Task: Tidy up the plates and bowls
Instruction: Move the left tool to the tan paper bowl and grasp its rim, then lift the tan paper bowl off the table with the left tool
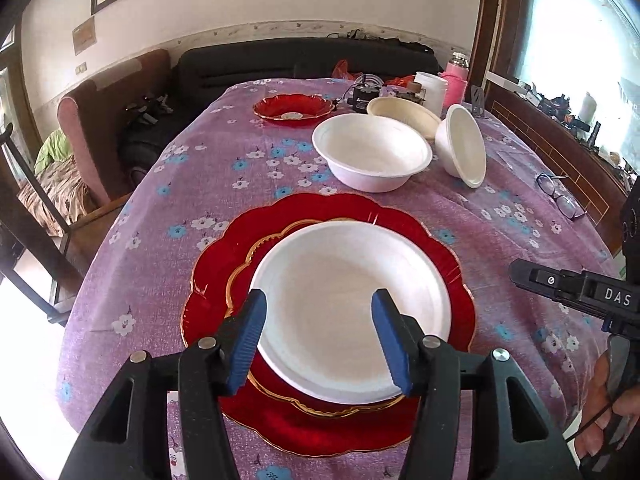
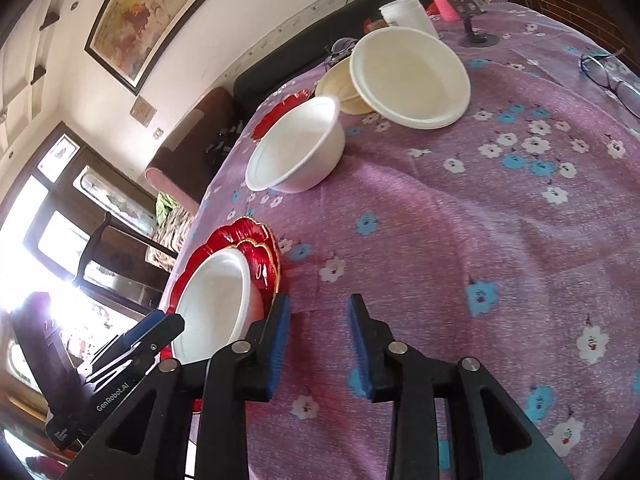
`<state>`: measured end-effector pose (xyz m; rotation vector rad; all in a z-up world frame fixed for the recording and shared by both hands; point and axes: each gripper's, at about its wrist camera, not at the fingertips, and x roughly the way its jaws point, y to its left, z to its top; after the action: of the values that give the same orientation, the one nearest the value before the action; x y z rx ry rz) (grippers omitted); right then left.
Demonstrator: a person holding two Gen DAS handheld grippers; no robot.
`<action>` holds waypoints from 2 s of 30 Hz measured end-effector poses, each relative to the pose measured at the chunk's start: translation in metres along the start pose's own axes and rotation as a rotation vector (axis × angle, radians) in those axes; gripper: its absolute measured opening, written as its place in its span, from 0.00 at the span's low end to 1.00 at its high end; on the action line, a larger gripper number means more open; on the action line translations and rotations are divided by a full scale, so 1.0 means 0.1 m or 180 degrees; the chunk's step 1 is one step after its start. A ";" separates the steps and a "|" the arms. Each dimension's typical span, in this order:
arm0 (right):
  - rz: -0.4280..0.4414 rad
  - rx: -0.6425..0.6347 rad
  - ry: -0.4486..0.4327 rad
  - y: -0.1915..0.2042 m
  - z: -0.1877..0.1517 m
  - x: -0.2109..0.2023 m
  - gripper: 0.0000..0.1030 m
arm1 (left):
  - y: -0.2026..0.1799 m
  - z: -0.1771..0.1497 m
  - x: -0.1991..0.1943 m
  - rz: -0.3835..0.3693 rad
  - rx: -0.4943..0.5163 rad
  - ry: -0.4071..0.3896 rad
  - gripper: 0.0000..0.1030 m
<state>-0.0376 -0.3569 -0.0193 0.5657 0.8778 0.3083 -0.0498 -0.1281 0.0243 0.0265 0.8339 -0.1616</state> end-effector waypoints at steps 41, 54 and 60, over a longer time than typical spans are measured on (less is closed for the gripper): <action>-0.0846 -0.0441 0.0644 -0.53 3.28 0.95 0.52 | -0.50 2.80 2.54 -0.0532 -0.0103 0.1403 0.63; -0.1134 -0.0779 0.1259 -0.62 3.29 1.83 0.13 | -0.61 2.74 3.13 -0.0744 -0.0112 0.1657 0.16; -0.1156 -0.0810 0.0966 -0.46 3.31 1.61 0.11 | -0.75 2.86 2.87 -0.0615 0.0044 0.1435 0.13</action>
<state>0.3243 -0.4294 0.0197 0.1169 1.1927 0.1717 0.3386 -0.2650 0.0071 -0.0055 1.2858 -0.3517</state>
